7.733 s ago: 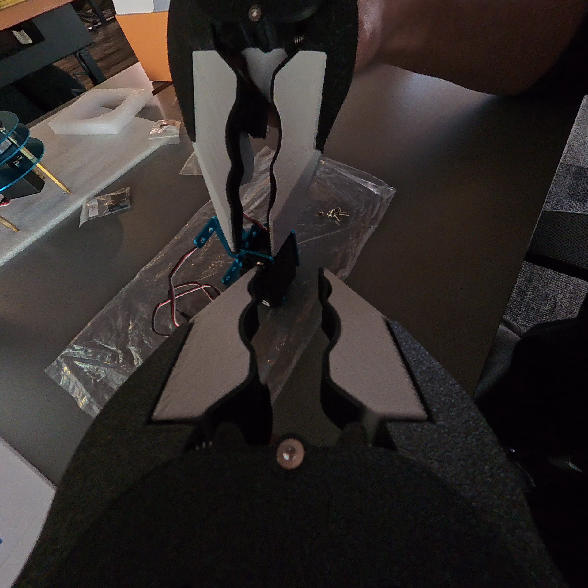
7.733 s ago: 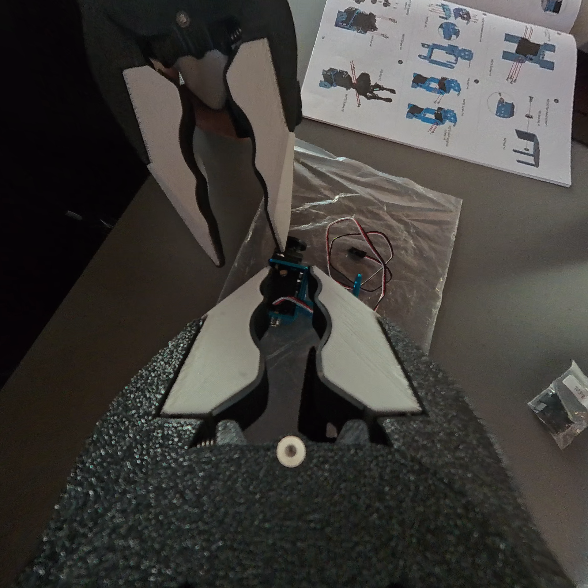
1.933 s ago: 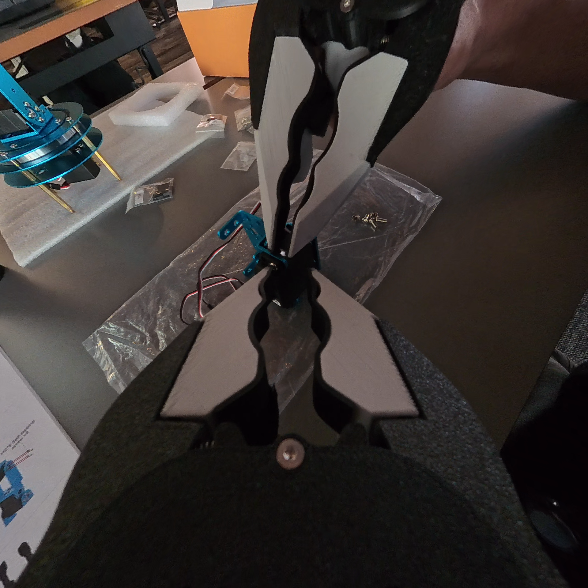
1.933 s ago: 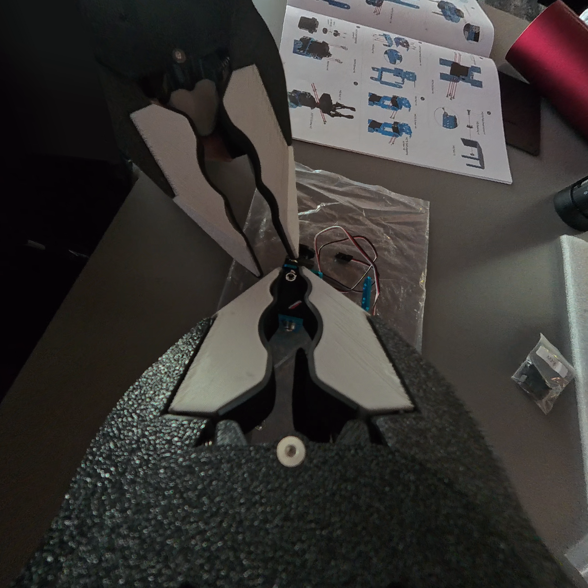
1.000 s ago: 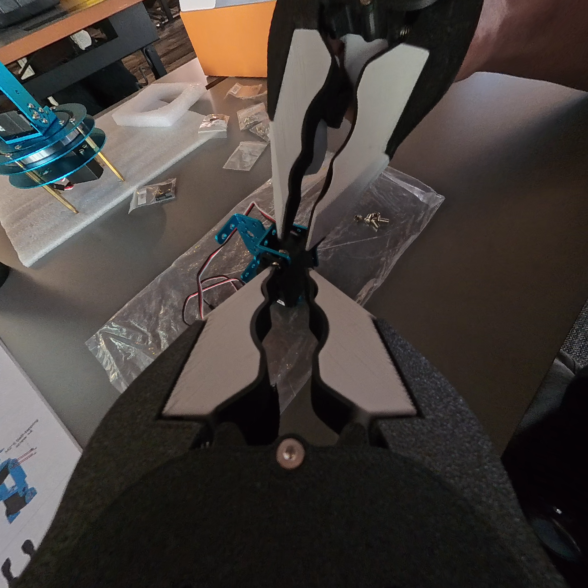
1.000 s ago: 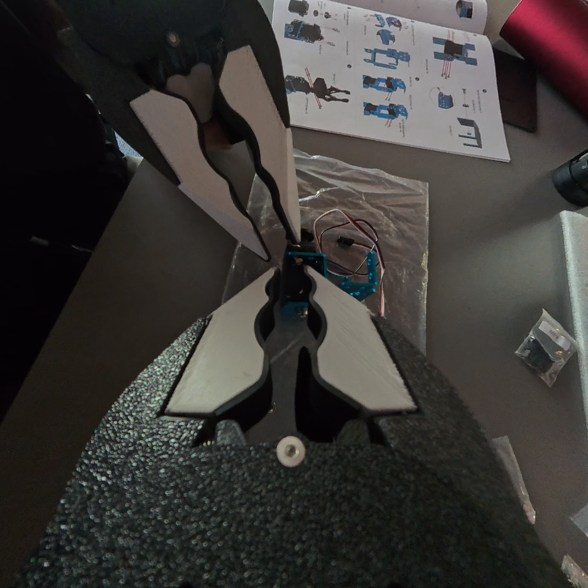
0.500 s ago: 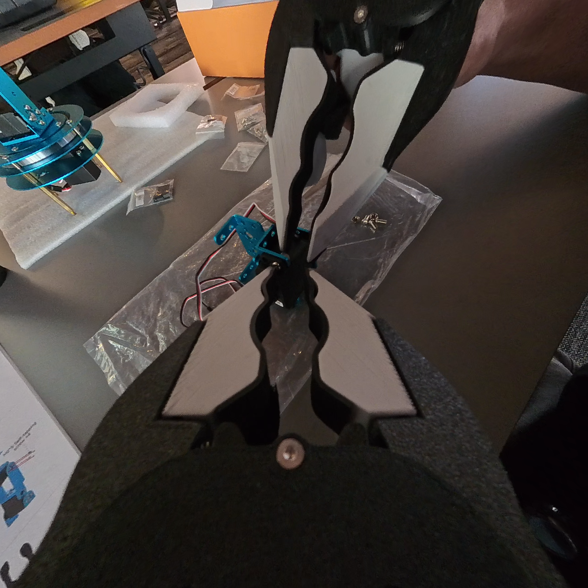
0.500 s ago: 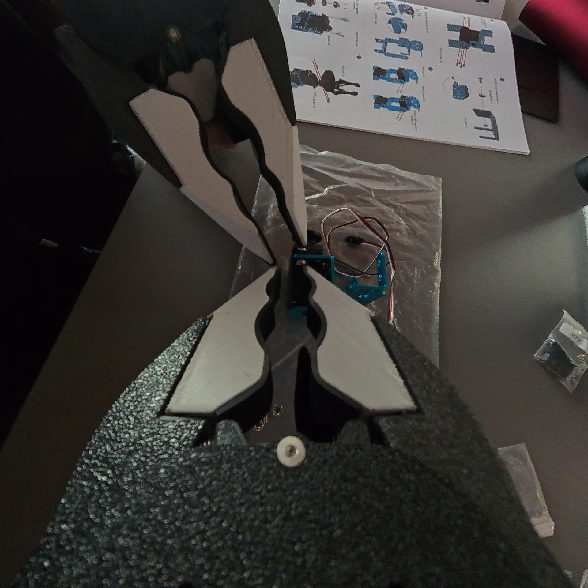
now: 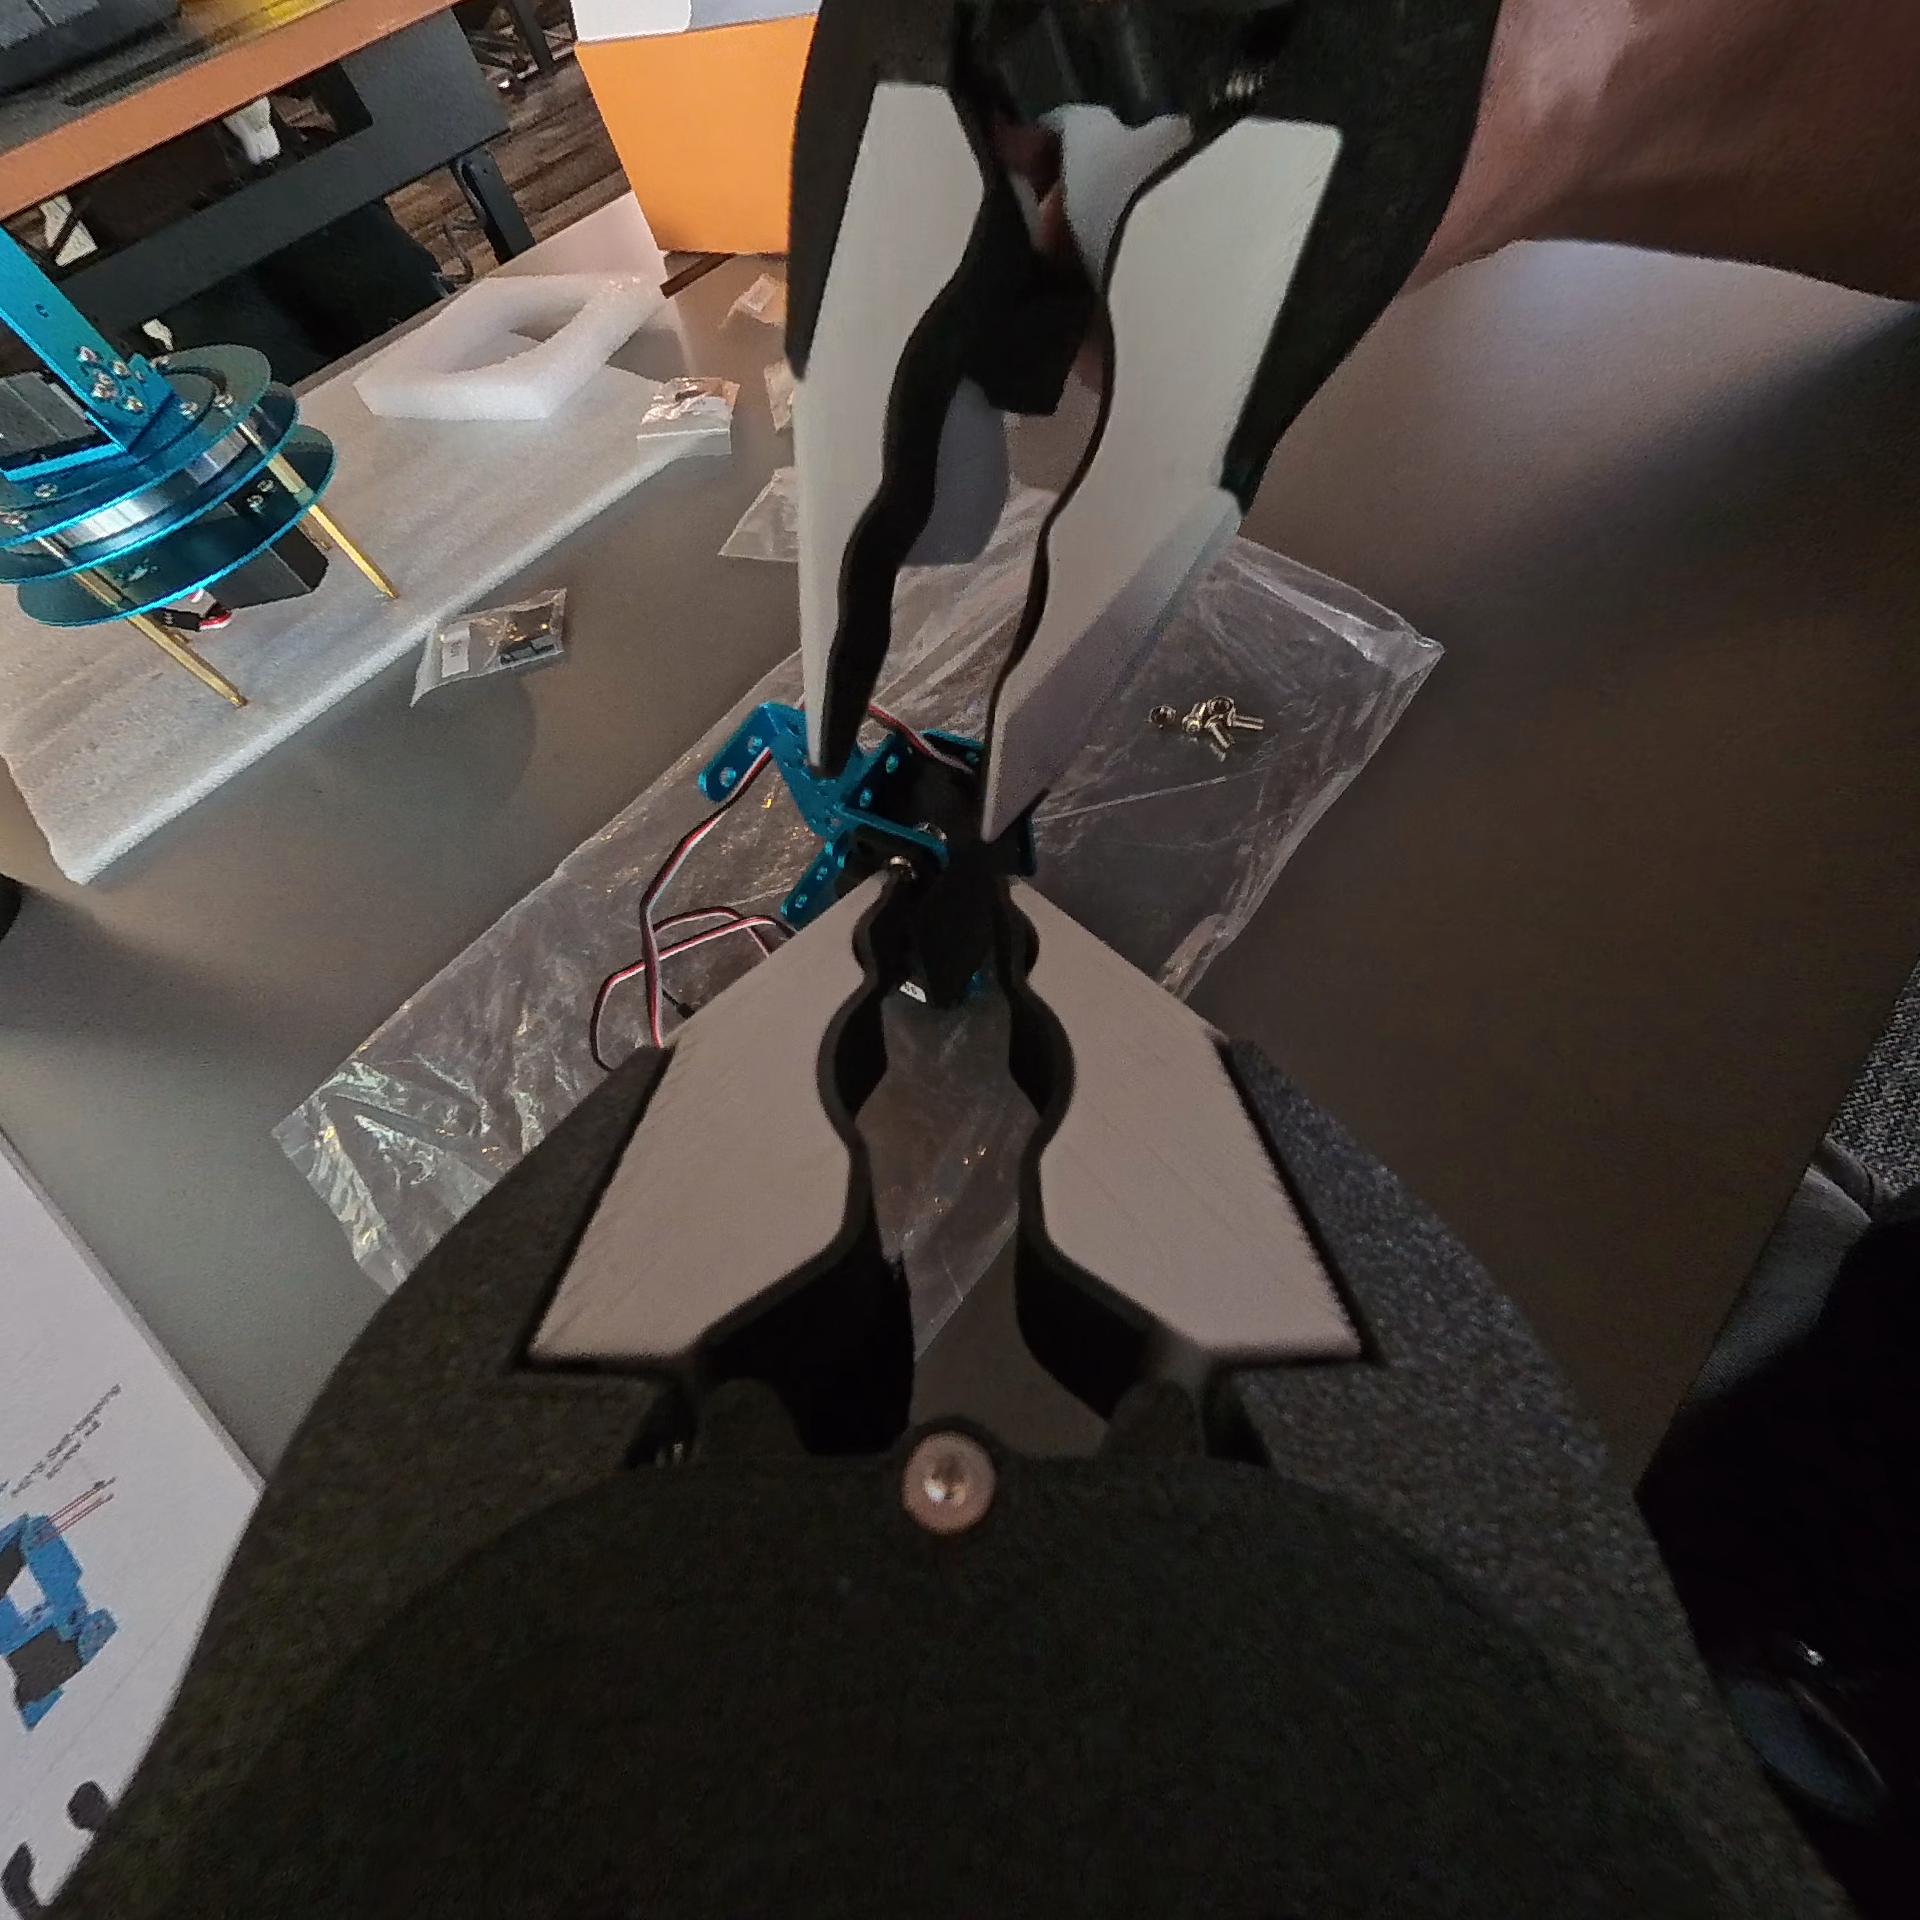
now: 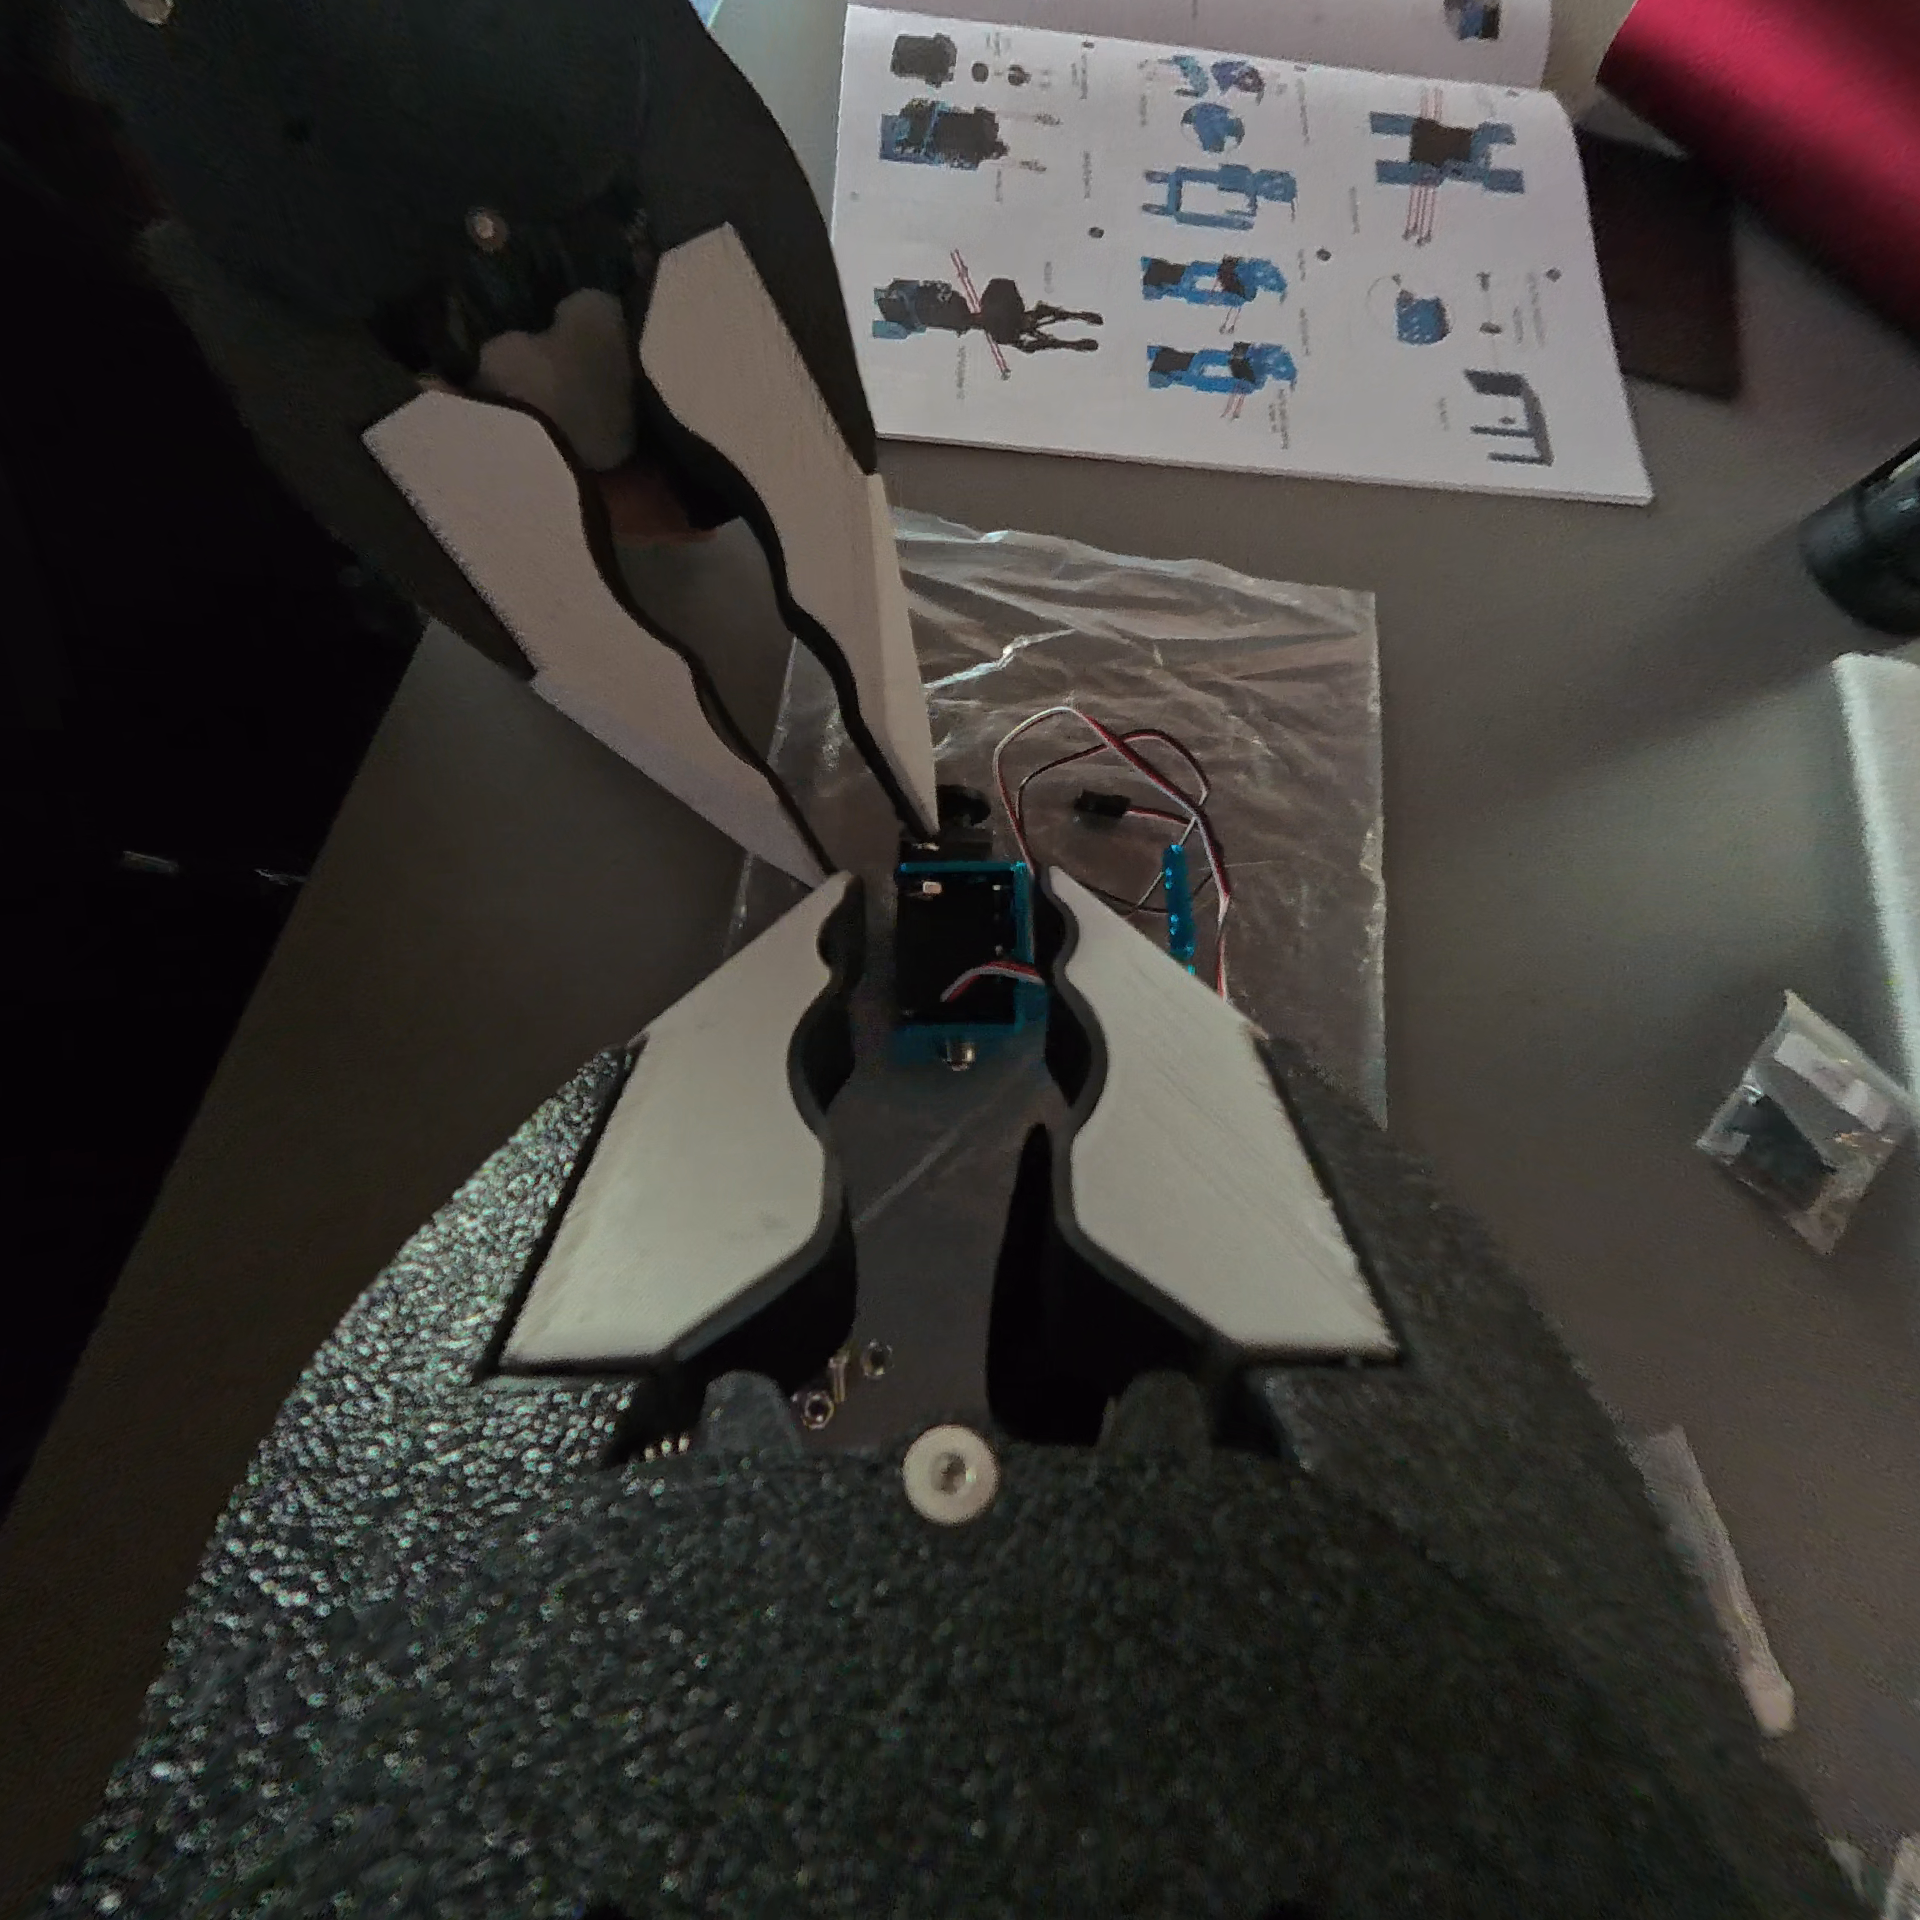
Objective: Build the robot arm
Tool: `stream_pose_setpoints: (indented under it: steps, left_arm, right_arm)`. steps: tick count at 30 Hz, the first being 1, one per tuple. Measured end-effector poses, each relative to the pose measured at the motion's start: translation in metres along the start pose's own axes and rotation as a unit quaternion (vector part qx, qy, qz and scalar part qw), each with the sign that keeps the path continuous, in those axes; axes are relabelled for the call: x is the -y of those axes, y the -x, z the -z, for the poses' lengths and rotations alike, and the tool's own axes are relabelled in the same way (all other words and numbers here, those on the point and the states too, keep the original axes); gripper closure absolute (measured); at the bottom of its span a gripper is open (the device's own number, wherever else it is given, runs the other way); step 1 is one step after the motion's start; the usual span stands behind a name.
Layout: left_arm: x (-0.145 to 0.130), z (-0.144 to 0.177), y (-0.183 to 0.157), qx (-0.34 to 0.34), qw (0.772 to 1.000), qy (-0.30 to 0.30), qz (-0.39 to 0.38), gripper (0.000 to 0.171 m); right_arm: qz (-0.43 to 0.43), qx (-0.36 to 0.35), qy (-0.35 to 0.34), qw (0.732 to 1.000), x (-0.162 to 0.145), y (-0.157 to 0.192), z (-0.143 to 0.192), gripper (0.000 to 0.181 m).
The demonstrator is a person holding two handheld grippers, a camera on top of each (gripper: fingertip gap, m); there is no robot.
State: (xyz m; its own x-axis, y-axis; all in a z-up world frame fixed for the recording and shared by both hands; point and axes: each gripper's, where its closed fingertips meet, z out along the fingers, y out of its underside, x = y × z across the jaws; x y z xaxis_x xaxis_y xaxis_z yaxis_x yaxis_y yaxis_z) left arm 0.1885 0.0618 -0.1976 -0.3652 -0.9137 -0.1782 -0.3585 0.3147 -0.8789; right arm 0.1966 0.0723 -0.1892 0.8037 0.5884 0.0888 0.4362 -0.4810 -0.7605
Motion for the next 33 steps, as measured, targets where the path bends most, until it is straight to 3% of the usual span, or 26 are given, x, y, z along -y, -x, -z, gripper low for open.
stream_pose_setpoints:
  steps: [20, 33]
  left_arm:
    - [0.0011, -0.0018, 0.0024, 0.009, 1.000, -0.001, 0.000, 0.161]
    - [0.0016, -0.0023, 0.0025, 0.009, 1.000, -0.002, 0.001, 0.161]
  right_arm:
    - [-0.012, 0.033, 0.011, 0.999, -0.0054, -0.0014, -0.0047, 0.159]
    - [-0.067, 0.083, -0.008, 0.994, -0.0044, 0.0008, -0.0019, 0.161]
